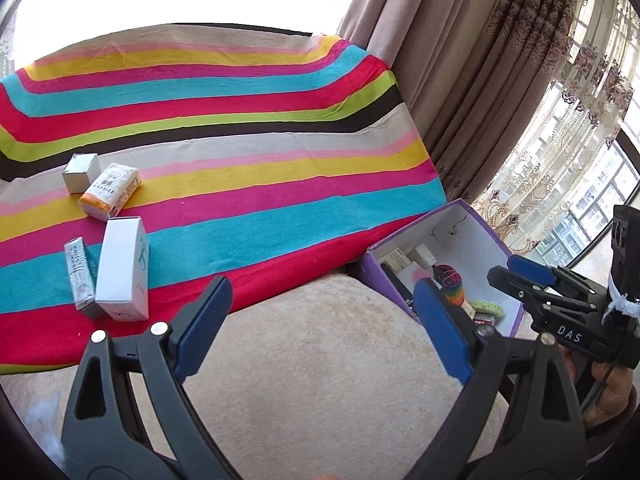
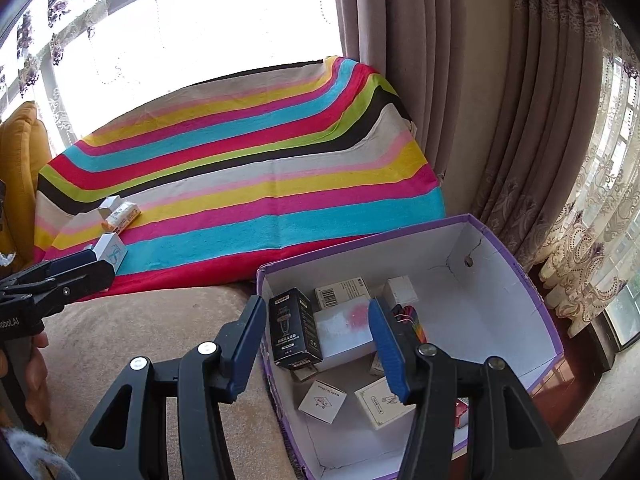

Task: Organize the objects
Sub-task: 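Move both grippers back toward the remaining boxes on the blanket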

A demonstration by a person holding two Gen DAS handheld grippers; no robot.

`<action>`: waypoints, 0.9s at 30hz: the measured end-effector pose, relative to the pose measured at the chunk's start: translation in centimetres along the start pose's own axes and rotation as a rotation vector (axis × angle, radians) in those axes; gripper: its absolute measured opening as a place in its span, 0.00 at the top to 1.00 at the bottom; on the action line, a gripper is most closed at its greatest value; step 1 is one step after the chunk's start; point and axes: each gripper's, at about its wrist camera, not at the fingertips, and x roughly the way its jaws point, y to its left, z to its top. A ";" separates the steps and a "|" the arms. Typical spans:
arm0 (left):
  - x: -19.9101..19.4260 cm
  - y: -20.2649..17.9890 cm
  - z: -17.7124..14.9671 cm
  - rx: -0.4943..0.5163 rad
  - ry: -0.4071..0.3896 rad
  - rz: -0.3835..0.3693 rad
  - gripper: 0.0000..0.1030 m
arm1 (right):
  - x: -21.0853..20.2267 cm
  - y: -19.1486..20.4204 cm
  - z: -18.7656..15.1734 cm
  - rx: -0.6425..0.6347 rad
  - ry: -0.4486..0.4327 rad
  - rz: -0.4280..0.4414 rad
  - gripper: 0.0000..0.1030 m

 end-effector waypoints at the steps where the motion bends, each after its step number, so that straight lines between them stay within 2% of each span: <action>1: -0.4 1.0 -0.2 -0.021 0.002 0.016 0.12 | 0.1 0.6 -0.1 -0.010 0.007 0.013 0.47; 7: -2.8 8.0 -1.3 -0.180 0.037 0.130 0.25 | 1.3 4.5 -0.4 -0.084 0.041 0.075 0.43; 12: -3.8 12.5 -2.2 -0.240 0.077 0.214 0.30 | 2.2 7.8 -0.7 -0.140 0.068 0.127 0.41; 18: -2.4 15.0 -2.5 -0.217 0.194 0.279 0.31 | 3.2 11.3 -0.7 -0.206 0.090 0.174 0.39; 27: 1.6 17.0 -0.8 -0.149 0.293 0.360 0.31 | 4.4 16.6 -0.1 -0.342 0.108 0.219 0.34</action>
